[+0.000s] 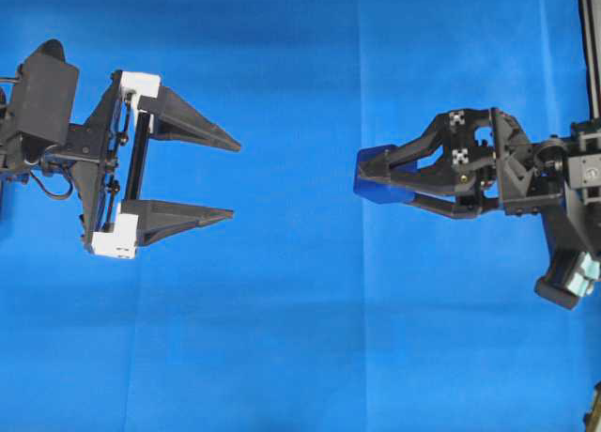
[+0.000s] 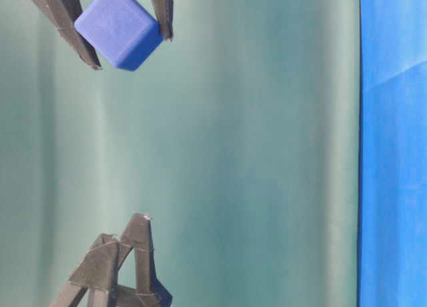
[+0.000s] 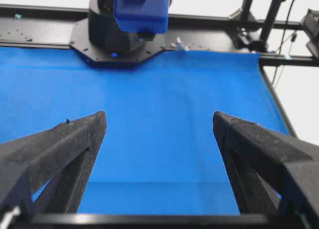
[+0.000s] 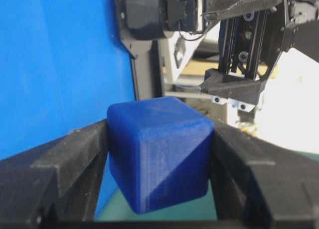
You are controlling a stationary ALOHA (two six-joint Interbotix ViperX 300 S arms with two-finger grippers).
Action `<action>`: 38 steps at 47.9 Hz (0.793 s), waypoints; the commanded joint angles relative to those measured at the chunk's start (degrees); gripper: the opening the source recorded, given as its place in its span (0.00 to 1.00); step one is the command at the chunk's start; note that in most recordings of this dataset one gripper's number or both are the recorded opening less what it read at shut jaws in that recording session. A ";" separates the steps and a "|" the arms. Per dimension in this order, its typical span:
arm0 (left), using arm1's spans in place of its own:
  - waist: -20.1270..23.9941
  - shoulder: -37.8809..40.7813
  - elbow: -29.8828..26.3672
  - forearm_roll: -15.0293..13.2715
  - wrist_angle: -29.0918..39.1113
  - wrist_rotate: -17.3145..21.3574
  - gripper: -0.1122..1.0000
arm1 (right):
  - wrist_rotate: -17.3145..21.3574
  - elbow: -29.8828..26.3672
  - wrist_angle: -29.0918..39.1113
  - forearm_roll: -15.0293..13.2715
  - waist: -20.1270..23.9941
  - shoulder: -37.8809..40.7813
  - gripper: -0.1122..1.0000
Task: Handover the blue block to the right arm after grasping it with the left arm, then place it in the designated position.
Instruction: 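Pull the right gripper back to the right holding the cube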
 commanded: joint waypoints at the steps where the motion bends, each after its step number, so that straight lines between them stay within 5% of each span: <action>1: -0.09 -0.79 -0.88 0.00 -0.53 0.18 0.93 | 3.25 -0.62 -0.26 3.52 0.26 -0.97 0.49; 17: 0.09 -0.70 -1.05 0.00 -0.53 0.44 0.93 | 26.37 -0.62 -0.62 16.87 0.18 -3.34 0.49; 32: 0.26 -0.70 -1.14 0.00 -0.53 2.46 0.93 | 49.31 -0.70 -0.18 18.54 0.18 -3.87 0.49; 38: 0.44 -0.62 -1.23 0.00 -0.53 2.46 0.93 | 51.86 -0.70 -0.18 18.11 0.18 -3.96 0.49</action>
